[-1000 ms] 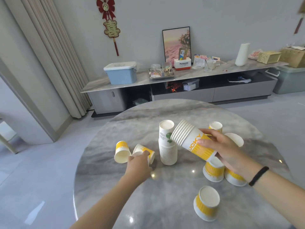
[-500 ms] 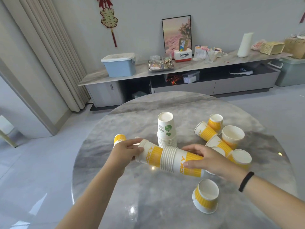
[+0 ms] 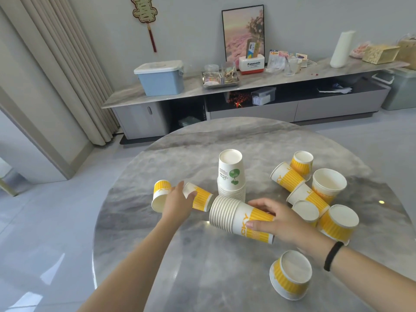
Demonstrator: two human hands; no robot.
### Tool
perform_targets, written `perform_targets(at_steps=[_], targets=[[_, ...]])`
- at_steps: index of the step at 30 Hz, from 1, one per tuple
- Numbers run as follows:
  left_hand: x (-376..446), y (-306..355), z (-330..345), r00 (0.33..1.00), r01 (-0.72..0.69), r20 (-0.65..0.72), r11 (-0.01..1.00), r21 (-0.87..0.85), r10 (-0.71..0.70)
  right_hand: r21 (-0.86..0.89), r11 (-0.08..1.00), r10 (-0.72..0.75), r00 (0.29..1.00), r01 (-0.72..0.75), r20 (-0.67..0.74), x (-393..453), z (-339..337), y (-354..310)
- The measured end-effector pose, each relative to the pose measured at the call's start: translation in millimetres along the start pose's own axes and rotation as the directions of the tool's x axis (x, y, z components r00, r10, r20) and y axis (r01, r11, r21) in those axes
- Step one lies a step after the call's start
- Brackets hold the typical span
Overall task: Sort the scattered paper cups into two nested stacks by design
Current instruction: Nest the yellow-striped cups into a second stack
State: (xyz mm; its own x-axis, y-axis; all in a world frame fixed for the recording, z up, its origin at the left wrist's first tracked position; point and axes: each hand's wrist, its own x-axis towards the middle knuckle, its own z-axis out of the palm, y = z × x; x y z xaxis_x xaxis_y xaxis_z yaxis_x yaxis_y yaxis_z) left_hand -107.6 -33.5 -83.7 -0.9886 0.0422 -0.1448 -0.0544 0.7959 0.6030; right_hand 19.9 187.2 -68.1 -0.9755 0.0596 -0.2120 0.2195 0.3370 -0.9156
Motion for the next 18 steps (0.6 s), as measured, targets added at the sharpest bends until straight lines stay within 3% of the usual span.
perform_targets(at_steps=[6,9,12,15,17,18], targets=[[3.2,-15.1,-6.7,0.997,0.025,0.072,0.999,-0.042,-0.022,-0.042,0.999,0.025,1.000,-0.025,0.011,1.3,0.5,5.6],[-2.2,-19.0,-35.2,0.983,0.031,0.184,0.979,-0.200,0.006,-0.062,0.997,0.035,0.999,-0.035,-0.003,1.1,3.0,8.6],[-21.4,-11.8,-46.7,0.875,0.135,0.478,0.912,-0.388,0.074,-0.033,0.999,0.030,0.999,-0.029,0.039,-1.3,5.8,8.1],[-36.8,0.3,-34.2,0.746,0.205,0.653,0.887,-0.414,0.132,-0.039,0.999,0.002,0.996,0.002,0.086,-4.9,10.4,8.3],[-34.7,5.0,-26.7,0.764,0.191,0.634,0.898,-0.396,0.117,-0.049,0.999,0.003,0.998,0.000,0.070,-5.4,11.4,10.4],[-30.0,3.6,-24.8,0.830,0.173,0.552,0.908,-0.383,0.074,-0.044,0.999,0.015,0.998,-0.012,0.055,-4.6,11.6,11.5]])
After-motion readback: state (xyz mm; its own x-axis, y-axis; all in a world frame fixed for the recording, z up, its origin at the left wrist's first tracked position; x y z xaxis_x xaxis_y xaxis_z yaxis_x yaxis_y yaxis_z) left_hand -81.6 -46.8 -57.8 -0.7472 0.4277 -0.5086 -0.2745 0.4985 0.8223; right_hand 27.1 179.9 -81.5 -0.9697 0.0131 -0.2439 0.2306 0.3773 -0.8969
